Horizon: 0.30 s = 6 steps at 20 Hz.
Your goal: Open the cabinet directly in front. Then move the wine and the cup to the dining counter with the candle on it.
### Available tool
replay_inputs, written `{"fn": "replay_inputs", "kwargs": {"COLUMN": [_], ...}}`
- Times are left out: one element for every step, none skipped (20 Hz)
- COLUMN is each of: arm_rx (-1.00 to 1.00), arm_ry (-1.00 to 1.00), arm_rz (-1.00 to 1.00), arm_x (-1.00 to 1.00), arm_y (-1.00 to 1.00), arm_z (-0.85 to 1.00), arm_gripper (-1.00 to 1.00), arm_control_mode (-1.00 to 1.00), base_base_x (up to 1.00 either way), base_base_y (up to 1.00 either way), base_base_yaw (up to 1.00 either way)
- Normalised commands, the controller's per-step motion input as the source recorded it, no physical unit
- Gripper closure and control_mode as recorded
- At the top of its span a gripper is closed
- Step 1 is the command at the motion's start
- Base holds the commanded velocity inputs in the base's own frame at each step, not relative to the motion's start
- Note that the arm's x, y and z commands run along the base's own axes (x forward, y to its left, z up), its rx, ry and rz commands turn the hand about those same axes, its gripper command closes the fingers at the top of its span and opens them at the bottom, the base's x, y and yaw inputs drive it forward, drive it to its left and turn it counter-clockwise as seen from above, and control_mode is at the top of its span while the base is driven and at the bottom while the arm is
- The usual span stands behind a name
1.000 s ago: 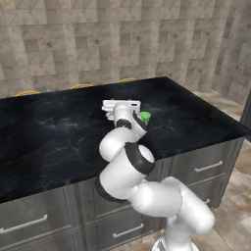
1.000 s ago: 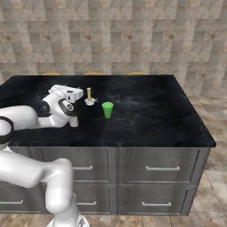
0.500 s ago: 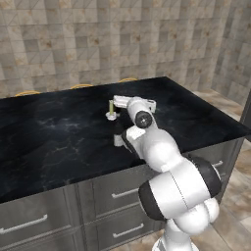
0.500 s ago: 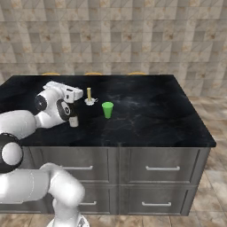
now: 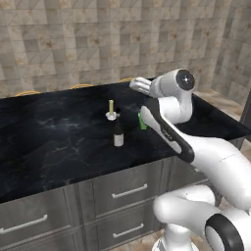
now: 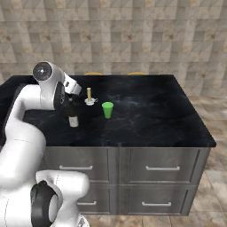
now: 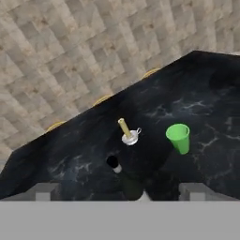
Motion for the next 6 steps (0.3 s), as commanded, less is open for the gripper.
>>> {"fn": "replay_inputs", "kwargs": {"arm_rx": [0.31,0.33,0.31,0.23,0.13,0.07], "arm_ry": [0.50,0.33,0.09,0.00,0.00,0.00], "arm_rz": [0.01,0.00,0.00,0.00,0.00,0.00], "arm_x": [-1.00,-1.00,-1.00,-1.00,-1.00,-1.00], "arm_y": [0.09,0.01,0.00,0.00,0.00,-0.29], "arm_z": [0.84,0.39,0.01,0.00,-0.14,-0.51], "arm_gripper": [-1.00,-1.00,-1.00,-1.00,-1.00,-1.00], "arm_control_mode": [-1.00,-1.00,-1.00,-1.00,-1.00,-1.00], "base_base_x": [0.00,0.00,0.00,0.00,0.00,0.00], "base_base_y": [0.00,0.00,0.00,0.00,0.00,0.00], "base_base_yaw": [0.00,0.00,0.00,0.00,0.00,0.00]}}
